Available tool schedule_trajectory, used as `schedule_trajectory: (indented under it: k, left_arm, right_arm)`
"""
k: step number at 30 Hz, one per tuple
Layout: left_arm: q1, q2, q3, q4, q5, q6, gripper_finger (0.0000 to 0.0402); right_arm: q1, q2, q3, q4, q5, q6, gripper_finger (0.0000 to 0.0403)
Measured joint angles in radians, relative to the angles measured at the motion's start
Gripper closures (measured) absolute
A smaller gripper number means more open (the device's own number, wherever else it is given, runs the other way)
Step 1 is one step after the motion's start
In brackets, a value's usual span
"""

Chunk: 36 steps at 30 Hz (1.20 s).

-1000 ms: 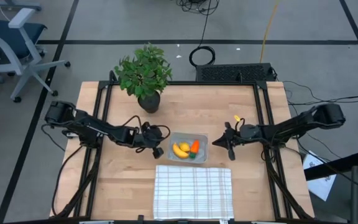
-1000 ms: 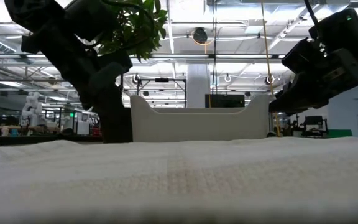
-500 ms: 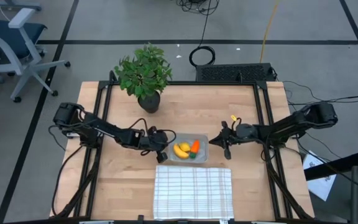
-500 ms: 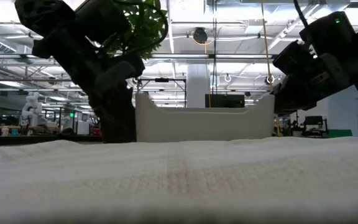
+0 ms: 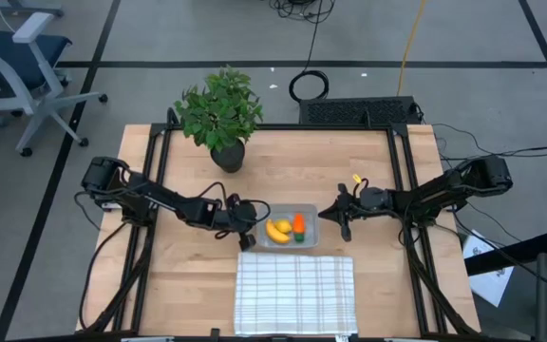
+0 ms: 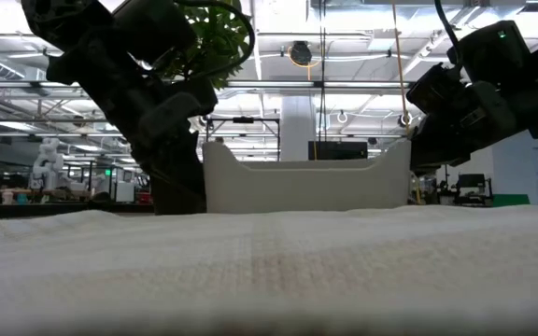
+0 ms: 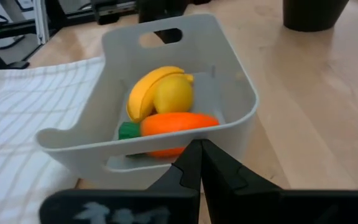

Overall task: Pick and placing Produce into tupperware
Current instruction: Adjust the gray basket

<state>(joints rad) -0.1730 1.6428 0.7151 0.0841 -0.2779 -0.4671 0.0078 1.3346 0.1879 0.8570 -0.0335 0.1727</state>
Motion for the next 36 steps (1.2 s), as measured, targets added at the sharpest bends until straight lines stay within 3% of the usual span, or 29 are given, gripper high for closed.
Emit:
schedule_trajectory:
  k: [31, 36]
  left_arm:
    - [0.011, -0.002, 0.002, -0.058, 0.002, -0.003, 0.0401]
    - [0.009, -0.002, 0.002, -0.060, -0.008, 0.030, 0.0401]
  right_arm:
    - [0.000, -0.002, 0.001, -0.063, -0.021, 0.036, 0.0403]
    - [-0.007, -0.057, 0.001, -0.124, -0.021, 0.035, 0.0403]
